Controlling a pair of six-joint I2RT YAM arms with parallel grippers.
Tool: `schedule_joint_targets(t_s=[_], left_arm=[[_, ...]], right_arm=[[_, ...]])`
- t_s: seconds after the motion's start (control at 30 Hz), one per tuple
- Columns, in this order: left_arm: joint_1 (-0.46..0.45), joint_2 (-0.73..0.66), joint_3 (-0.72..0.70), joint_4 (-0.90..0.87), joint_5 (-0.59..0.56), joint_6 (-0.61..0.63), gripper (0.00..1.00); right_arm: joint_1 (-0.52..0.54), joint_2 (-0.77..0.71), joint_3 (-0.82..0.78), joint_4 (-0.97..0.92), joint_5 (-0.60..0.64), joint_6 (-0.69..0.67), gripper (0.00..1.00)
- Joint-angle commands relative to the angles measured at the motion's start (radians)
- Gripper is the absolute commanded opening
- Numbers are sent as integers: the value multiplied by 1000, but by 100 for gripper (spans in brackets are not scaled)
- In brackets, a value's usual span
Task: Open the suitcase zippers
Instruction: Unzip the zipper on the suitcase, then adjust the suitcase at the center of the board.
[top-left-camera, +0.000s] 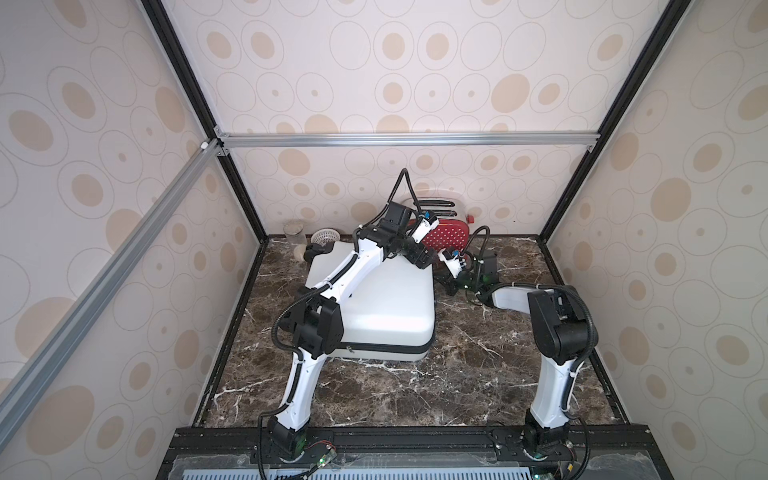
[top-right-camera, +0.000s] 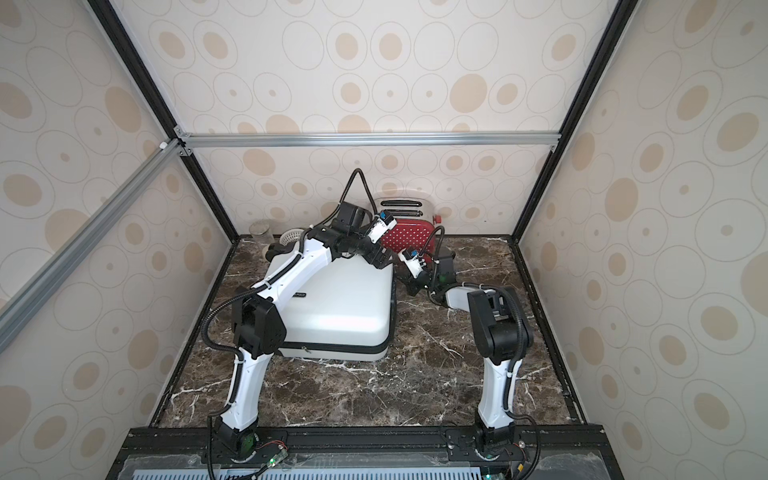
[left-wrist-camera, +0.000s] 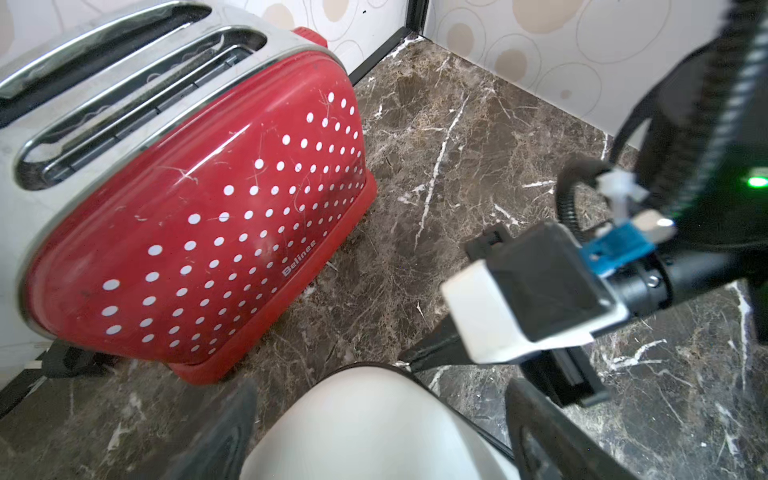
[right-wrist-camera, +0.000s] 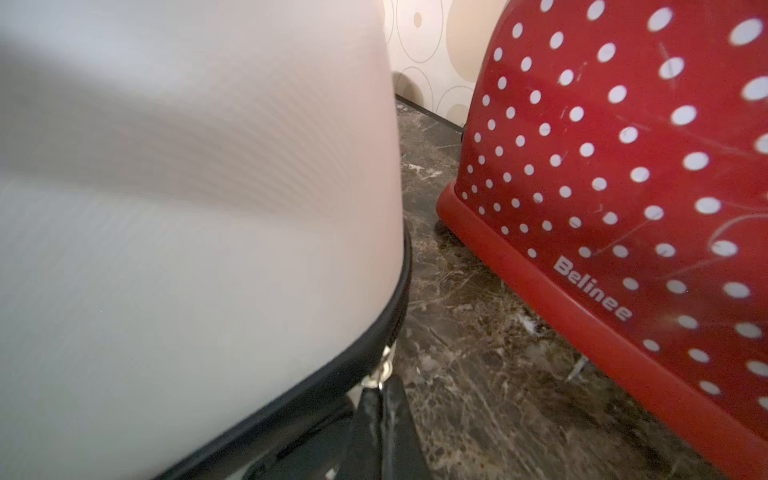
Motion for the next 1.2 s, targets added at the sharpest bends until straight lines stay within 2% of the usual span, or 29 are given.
schedule_joint_targets(t_s=[0.0,0.13,0.27,0.43,0.53,0.67,0.77,0.93,1.03,1.17], left_arm=[[-43,14,-60,-189,80,-12,94],[-46,18,-72,-175,83,-11,93],[-47,13,-85,-166,86,-14,93],[-45,-74,-147,-104,20,-31,94],[-22,-155,-196,-51,20,-82,95],[-25,-204,-152,-124,-114,-106,94],[-51,-262,-173,-143,-212,-109,94],[-84,-340,-251,-128,-279,-117,96],[-76,-338,-273,-85,-403,-214,98],[-47,-267,-165,-146,-397,-320,98]], right_arm=[[-12,-1,95,94,33,-6,0],[-17,13,137,60,78,-24,0],[-18,50,177,91,92,47,0],[-24,54,133,188,83,102,0],[-24,-17,37,198,85,61,0],[-23,-140,-105,217,96,29,0],[-20,-218,-192,211,115,-8,0],[1,-363,-322,156,136,-57,0],[45,-457,-395,66,178,-132,0],[57,-553,-489,58,188,-161,0]])
